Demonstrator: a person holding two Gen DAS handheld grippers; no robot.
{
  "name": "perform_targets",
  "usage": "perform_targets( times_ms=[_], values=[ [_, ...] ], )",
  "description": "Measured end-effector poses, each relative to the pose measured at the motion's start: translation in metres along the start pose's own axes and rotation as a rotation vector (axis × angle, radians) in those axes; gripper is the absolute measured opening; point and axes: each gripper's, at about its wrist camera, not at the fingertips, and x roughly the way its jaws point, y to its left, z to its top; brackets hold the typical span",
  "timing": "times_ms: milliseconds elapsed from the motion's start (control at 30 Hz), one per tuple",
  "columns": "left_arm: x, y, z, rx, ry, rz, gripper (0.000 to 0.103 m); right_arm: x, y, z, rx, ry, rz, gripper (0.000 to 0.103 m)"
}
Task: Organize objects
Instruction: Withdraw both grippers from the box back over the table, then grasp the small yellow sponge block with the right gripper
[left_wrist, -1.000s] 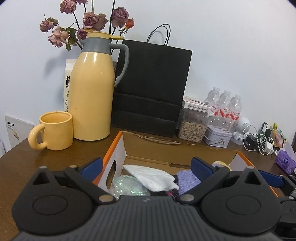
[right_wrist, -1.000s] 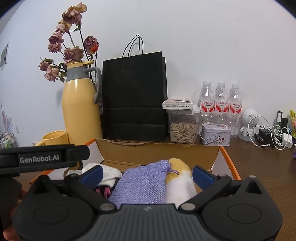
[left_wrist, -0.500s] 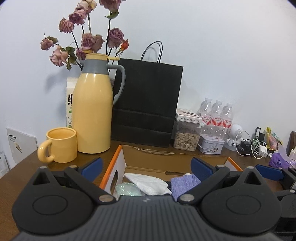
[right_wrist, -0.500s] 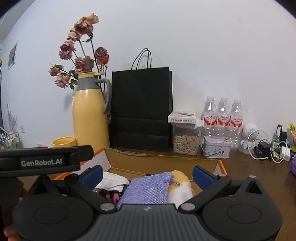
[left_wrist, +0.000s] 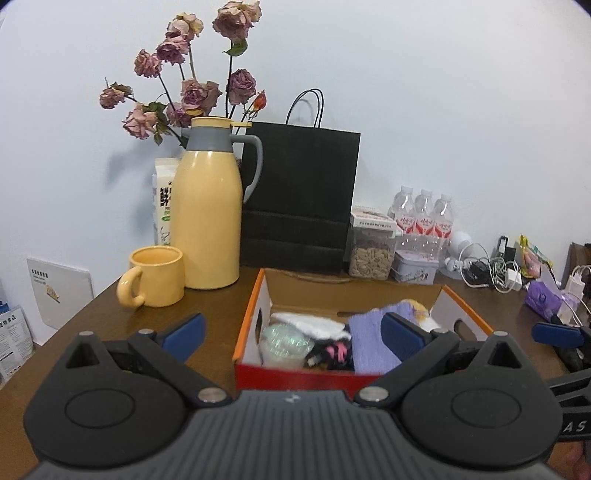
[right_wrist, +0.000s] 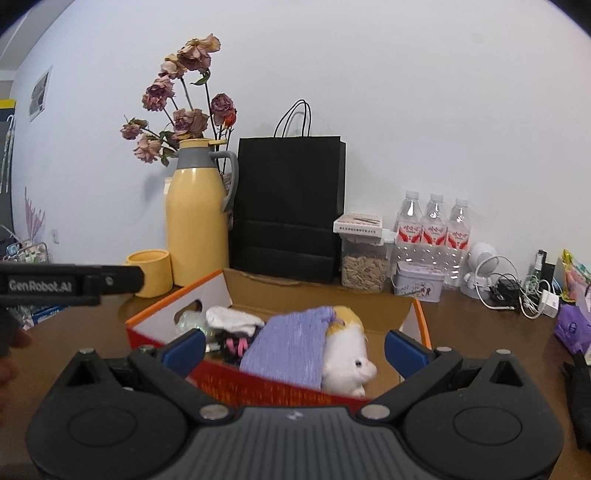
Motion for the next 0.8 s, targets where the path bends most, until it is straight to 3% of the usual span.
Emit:
perform_targets(
  times_ms=[433,800],
  values=[
    [-0.046,0.031,-0.039,0.017,0.067,0.043,0.103,-0.054,-0.009,-0.051,0.018,0.088,-0.021,0.103],
    [-0.058,0.046,-0.064,-0.002,0.122,0.067,0.103,-0.064,-0.014,-0.084,0.04,0.174,-0.025,0.103]
  ],
)
